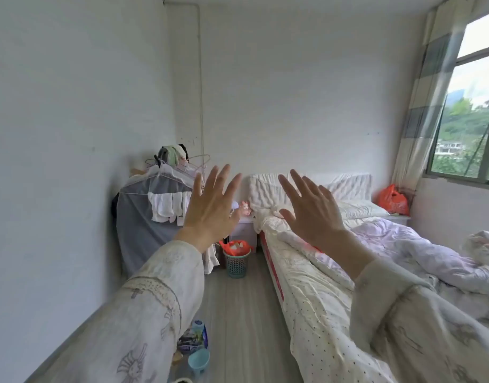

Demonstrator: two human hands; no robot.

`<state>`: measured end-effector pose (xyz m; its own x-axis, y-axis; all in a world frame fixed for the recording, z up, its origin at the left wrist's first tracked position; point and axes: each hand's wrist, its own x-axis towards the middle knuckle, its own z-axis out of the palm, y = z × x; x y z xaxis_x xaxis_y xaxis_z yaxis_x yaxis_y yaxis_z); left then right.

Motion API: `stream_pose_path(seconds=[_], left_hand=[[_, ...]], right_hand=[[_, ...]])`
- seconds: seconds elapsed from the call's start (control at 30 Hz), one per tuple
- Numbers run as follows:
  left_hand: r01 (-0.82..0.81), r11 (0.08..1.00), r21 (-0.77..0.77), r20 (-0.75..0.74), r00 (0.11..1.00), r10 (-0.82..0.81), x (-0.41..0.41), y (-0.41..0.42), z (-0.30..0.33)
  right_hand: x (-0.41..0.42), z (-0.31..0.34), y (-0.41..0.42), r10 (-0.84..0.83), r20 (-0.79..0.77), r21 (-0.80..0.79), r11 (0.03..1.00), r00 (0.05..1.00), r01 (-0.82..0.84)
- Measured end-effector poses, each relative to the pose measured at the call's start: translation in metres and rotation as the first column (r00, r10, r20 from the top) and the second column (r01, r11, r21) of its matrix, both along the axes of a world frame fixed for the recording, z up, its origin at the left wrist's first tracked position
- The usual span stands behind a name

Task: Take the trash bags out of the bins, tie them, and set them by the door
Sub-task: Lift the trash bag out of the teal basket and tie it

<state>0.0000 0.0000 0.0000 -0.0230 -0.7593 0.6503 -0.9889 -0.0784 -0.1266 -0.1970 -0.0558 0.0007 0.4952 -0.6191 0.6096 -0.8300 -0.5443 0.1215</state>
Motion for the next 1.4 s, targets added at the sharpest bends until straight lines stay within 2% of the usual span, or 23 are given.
stream_pose_path(seconds=[0.07,0.2,0.37,0.67,0.9,1.17,1.4], left_hand=[[0.062,0.996,-0.06,-0.083,0.994,-0.067,-0.003,-0.028,-0.009],[0.188,0.974,-0.124,-0.143,0.968,-0.206,0.001,-0.094,-0.036],[0.221,0.96,-0.17,-0.231,0.938,-0.257,0.039,-0.193,-0.065],[0.274,0.955,-0.117,-0.328,0.897,-0.298,0.103,-0.379,-0.096],[0.241,0.967,-0.081,-0.267,0.93,-0.254,0.144,-0.542,-0.122],[0.155,0.987,-0.035,-0.284,0.946,-0.159,0.199,-0.73,-0.118],[0.063,0.998,0.03,-0.368,0.928,-0.048,0.266,-0.861,-0.163]], right_hand=[[0.007,-0.01,-0.022,0.037,0.085,0.021,0.999,0.996,-0.039],[0.028,-0.038,-0.086,0.063,0.141,0.052,0.996,0.988,-0.071],[0.065,-0.062,-0.183,0.092,0.151,0.089,0.99,0.984,-0.106],[0.114,-0.092,-0.366,0.064,0.243,0.253,0.959,0.968,-0.127],[0.152,-0.114,-0.536,0.086,0.207,0.247,0.959,0.975,-0.137],[0.202,-0.106,-0.749,0.146,0.196,0.264,0.945,0.97,-0.195],[0.263,-0.154,-0.895,0.18,0.162,0.393,0.89,0.97,-0.231]])
